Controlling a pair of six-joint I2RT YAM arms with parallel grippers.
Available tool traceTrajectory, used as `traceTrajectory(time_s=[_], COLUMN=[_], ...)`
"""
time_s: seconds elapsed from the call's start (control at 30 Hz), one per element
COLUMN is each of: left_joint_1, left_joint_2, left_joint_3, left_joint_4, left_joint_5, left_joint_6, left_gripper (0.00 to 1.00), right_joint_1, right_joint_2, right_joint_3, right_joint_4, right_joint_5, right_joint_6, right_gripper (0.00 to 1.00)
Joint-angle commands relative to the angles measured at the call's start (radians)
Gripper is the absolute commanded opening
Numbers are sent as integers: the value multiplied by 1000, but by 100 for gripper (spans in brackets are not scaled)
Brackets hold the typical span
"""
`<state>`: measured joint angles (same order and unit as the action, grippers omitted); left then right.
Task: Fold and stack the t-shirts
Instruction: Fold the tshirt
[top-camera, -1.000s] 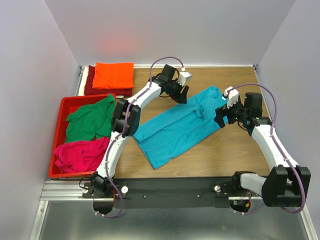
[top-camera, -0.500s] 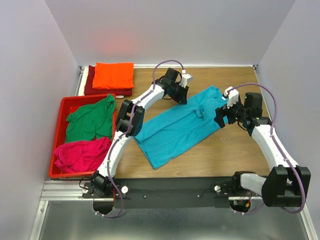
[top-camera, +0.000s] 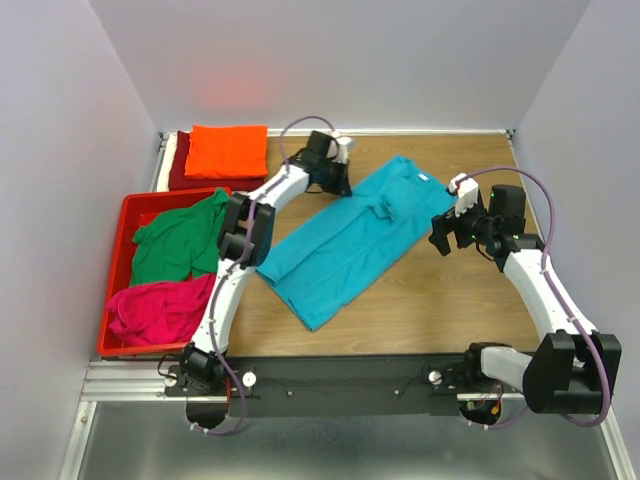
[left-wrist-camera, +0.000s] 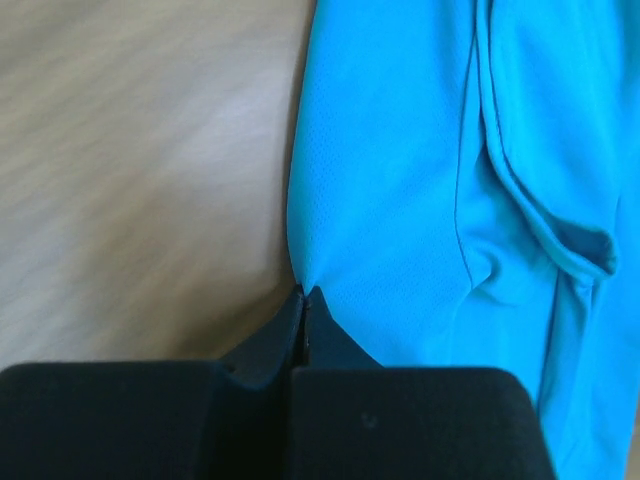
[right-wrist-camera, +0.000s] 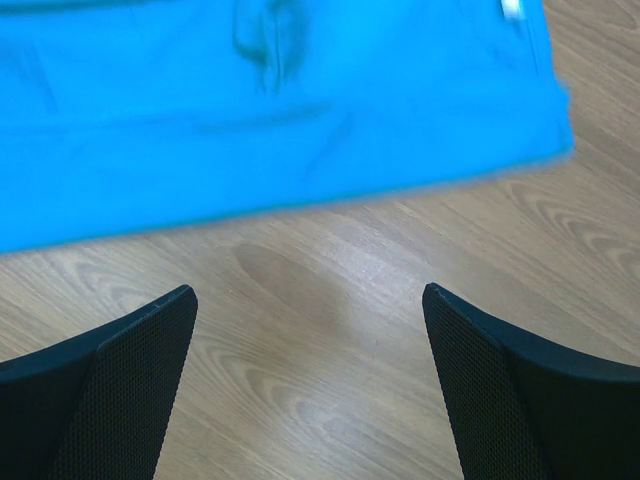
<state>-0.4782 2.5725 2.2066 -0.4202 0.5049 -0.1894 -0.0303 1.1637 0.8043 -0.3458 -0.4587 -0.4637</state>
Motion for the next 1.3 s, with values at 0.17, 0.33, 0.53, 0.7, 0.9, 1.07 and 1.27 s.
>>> traceTrajectory(time_s=[0.17,0.33,0.53,0.7,0.9,1.07,1.27], left_joint_1=[148,148,148,151,155,151,151], left_joint_2=[-210,-392,-819,-1247,-1702,-2050,-2195], left_joint_3=[-133,-247,-595,-1007,-1425,-1651,-1757], left_joint_4=[150,172,268,414,527,593,727], left_joint_5=[-36,-37,-287,-535,-680,-738,-824], left_joint_6=[-130,-52,123,249,306,314,344], left_gripper=[26,46,53,63,83,88,93], right_joint_1=[-13,-13,-11,4,151,360,634], right_joint_2=[20,91,177,362,537,530,427], right_joint_3=[-4,12,18,116,213,217,7], right_joint_4=[8,11,93,246,382,124,-107], right_joint_5=[5,-18,-178,-233,-95,-484,-251], right_joint_6=[22,80,229,460,691,110,-972], right_gripper=[100,100,100,100,100,100,100])
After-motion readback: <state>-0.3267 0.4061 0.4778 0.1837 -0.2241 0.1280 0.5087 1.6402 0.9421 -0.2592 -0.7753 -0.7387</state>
